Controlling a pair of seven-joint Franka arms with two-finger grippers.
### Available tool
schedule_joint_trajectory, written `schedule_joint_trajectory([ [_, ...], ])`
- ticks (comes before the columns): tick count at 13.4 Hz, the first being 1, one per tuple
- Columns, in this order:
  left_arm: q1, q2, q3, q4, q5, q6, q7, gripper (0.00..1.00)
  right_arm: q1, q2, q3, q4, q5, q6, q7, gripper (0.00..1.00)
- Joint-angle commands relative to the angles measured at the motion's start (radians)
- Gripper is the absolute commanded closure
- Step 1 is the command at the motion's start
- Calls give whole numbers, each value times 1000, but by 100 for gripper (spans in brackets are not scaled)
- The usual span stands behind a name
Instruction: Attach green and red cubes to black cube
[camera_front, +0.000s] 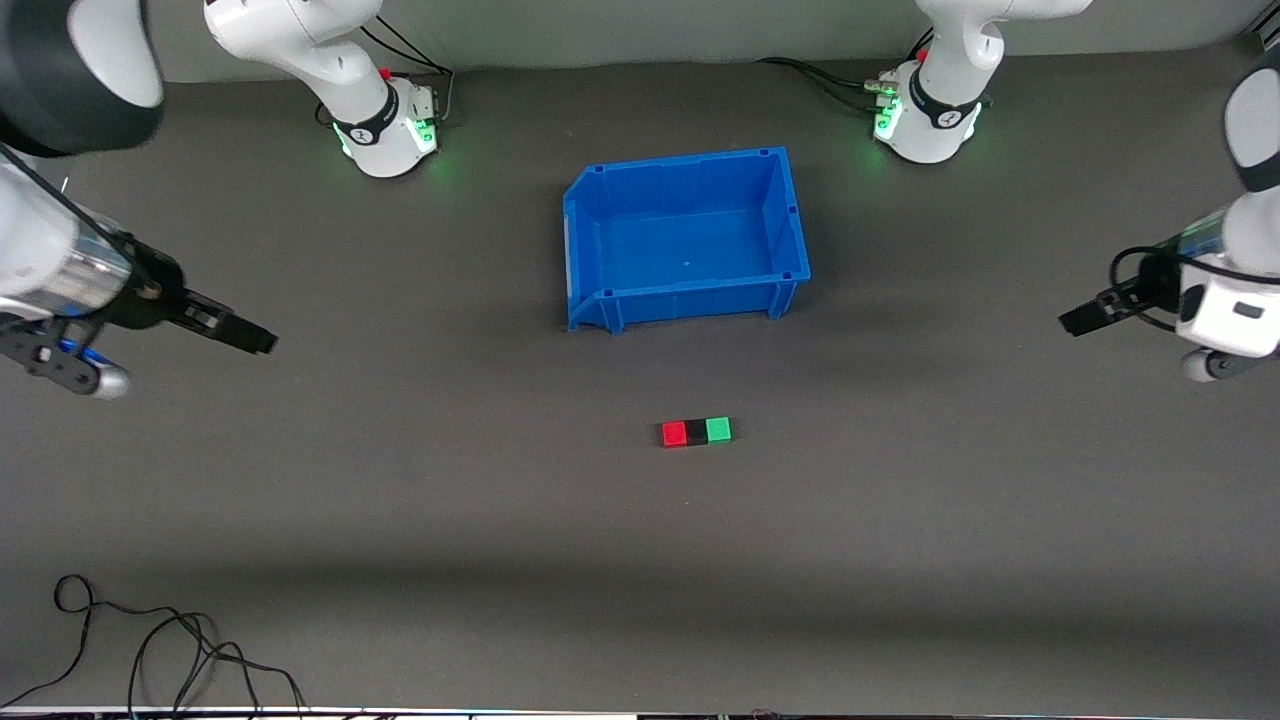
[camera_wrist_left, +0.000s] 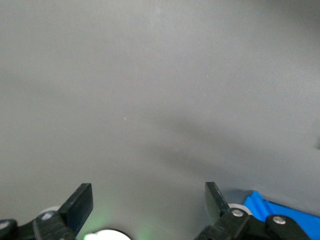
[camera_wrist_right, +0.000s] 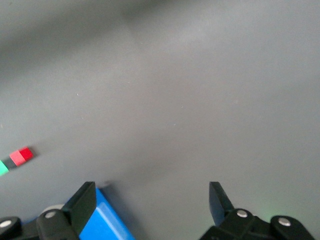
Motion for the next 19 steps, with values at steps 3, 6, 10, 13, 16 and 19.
schedule_joint_trajectory([
  [3,23,-14,-30,112,12,-69,371,0,-264,-50,173,-36,-26,-12,-275,0],
  [6,23,-14,-46,186,3,-126,386,0,-415,-85,366,-39,-126,-12,-304,0],
  [10,25,-15,-50,197,-37,-117,387,0,-418,-90,373,-38,-137,-11,-379,0],
  [13,55,-17,-79,189,-37,-85,430,0,-420,-91,371,-36,-132,-11,-372,0],
  [16,60,-14,-79,183,-37,-100,452,0,-311,-91,235,-36,-120,0,-365,0],
  [19,49,-11,-76,183,-32,-105,452,0,-306,-91,226,-38,-97,-3,-368,0],
])
